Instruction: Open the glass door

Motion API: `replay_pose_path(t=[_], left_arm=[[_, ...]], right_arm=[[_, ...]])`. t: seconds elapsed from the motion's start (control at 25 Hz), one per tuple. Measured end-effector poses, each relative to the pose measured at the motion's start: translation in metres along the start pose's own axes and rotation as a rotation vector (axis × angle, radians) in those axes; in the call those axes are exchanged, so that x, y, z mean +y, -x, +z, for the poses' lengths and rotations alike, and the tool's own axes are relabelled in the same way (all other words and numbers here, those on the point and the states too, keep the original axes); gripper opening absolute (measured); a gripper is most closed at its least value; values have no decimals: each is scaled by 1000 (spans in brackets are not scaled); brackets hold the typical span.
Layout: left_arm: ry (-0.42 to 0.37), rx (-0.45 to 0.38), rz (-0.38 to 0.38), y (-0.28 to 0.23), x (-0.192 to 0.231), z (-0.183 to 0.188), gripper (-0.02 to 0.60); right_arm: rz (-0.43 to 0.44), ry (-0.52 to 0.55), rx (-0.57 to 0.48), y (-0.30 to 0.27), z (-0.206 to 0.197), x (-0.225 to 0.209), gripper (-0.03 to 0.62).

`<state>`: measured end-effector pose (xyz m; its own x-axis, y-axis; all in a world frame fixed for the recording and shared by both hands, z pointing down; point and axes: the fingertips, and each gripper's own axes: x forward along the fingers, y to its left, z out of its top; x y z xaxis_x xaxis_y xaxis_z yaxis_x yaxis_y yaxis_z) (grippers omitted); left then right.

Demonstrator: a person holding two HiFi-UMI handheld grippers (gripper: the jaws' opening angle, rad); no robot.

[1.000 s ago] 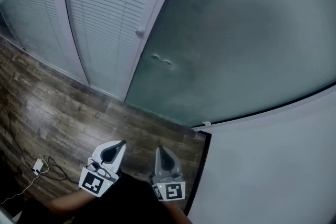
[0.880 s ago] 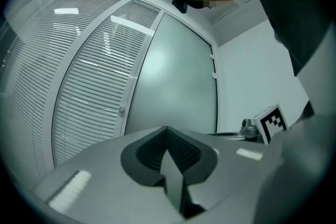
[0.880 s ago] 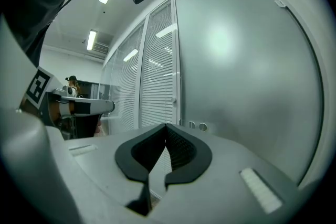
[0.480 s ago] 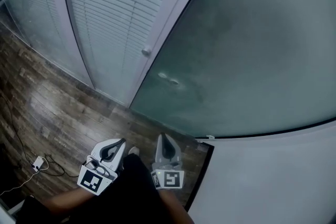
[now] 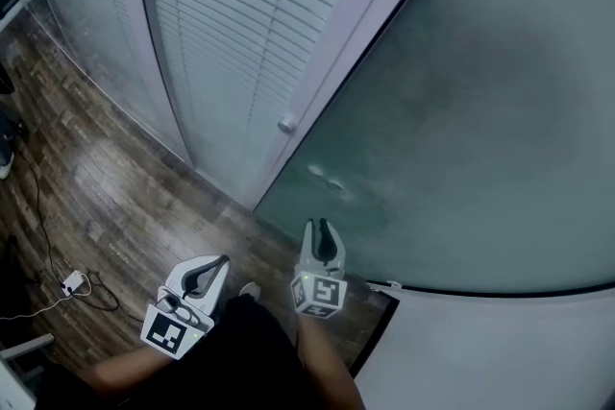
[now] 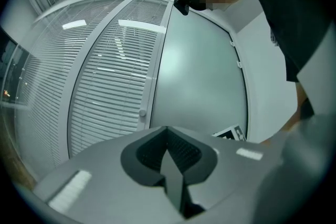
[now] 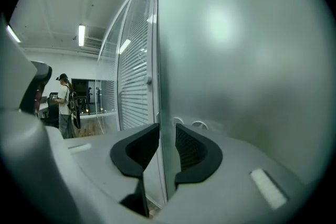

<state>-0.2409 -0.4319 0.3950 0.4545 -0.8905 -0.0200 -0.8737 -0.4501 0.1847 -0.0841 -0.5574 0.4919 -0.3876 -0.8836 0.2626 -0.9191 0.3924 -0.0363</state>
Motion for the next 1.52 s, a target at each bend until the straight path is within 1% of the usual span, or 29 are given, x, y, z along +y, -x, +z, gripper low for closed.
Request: replay_pose_path(t=[0.2, 0.36, 0.52, 0.72, 0.76, 0.8, 1.0, 1.12, 1.16, 1.2, 1.32, 1.52], left_arm=[[-22, 13, 99, 2, 18, 4, 0], [-29, 30, 166, 4, 26, -1, 0], [-28, 44, 230, 12, 32, -4, 0], [-17, 49, 299, 20, 42, -7, 0], [-17, 48, 307, 21, 43, -7, 0], [-18, 47, 313, 21, 44, -6, 0], [-25, 52, 323, 24, 43, -5, 0], [-29, 47, 332, 26, 48, -5, 0], [-29, 43, 333, 27, 49, -5, 0], [-26, 42, 335, 29, 50, -5, 0], [-21, 40, 329, 34, 52, -5, 0], [-19, 25, 306, 41, 53, -4, 0]], right_arm=[[10, -14, 27, -47, -6, -15, 91], [-10, -38, 55, -75, -19, -36, 101], [-21, -42, 80, -96, -29, -50, 109], [-61, -25, 72, -108, -28, -56, 121], [-67, -28, 70, -109, -28, -56, 134], [-74, -30, 66, -110, -28, -55, 143], [-106, -23, 47, -118, -22, -54, 139], [-127, -27, 27, -121, -21, -58, 98], [-127, -29, 22, -121, -22, -60, 97], [-123, -32, 18, -121, -22, -61, 109], [-110, -35, 17, -119, -23, -59, 104], [-113, -20, 27, -113, -23, -57, 101]])
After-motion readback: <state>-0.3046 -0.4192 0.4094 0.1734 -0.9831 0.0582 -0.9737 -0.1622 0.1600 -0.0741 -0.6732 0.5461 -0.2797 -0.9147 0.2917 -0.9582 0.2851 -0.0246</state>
